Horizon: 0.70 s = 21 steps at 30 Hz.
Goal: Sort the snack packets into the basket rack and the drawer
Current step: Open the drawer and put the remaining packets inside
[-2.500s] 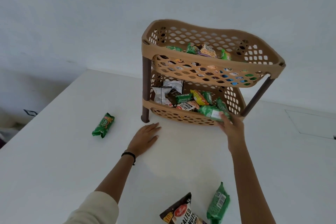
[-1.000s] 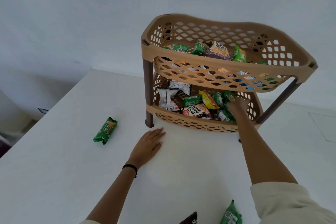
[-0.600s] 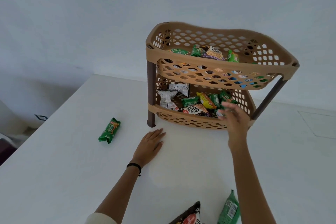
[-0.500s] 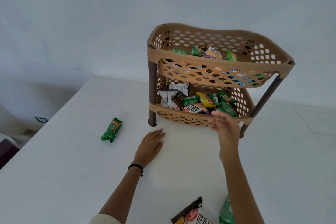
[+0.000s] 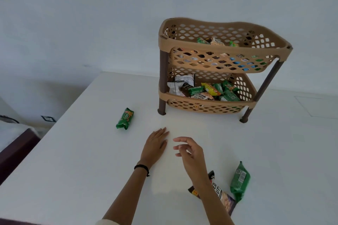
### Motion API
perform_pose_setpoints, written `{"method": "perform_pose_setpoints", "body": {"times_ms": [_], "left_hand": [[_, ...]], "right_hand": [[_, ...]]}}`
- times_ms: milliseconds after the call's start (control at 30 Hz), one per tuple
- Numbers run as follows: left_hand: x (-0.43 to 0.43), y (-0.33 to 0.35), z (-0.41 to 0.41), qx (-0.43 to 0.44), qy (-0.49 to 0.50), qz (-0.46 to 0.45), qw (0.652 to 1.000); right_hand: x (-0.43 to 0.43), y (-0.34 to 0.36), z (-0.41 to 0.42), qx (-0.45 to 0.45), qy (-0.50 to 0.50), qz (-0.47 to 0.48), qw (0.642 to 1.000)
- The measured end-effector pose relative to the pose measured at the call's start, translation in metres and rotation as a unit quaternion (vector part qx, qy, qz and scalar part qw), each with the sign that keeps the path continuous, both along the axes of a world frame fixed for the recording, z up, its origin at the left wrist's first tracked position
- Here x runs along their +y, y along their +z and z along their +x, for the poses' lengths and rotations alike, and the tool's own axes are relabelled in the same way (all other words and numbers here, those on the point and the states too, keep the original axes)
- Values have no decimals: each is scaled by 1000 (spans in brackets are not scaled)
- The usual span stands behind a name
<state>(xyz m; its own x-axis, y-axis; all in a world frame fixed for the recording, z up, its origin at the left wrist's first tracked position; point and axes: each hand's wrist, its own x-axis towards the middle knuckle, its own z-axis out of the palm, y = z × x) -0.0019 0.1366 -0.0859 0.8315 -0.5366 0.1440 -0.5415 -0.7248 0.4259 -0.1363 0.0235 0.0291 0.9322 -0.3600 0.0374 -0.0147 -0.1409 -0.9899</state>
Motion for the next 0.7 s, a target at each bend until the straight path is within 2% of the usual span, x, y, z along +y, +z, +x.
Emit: {"method": "perform_pose_setpoints", "body": {"times_ms": [200, 333, 567, 700], "left_hand": [[24, -3, -27, 0, 5, 13, 1000], [42, -4, -49, -1, 18, 5, 1000], [73, -3, -93, -10, 78, -40, 996], [90, -1, -126, -8, 137, -56, 989]], "right_hand": [[22, -10, -21, 5, 31, -18, 999], [34, -19, -32, 16, 81, -67, 994], [47, -56, -70, 62, 161, -126, 977], [50, -75, -102, 65, 181, -128, 973]]}}
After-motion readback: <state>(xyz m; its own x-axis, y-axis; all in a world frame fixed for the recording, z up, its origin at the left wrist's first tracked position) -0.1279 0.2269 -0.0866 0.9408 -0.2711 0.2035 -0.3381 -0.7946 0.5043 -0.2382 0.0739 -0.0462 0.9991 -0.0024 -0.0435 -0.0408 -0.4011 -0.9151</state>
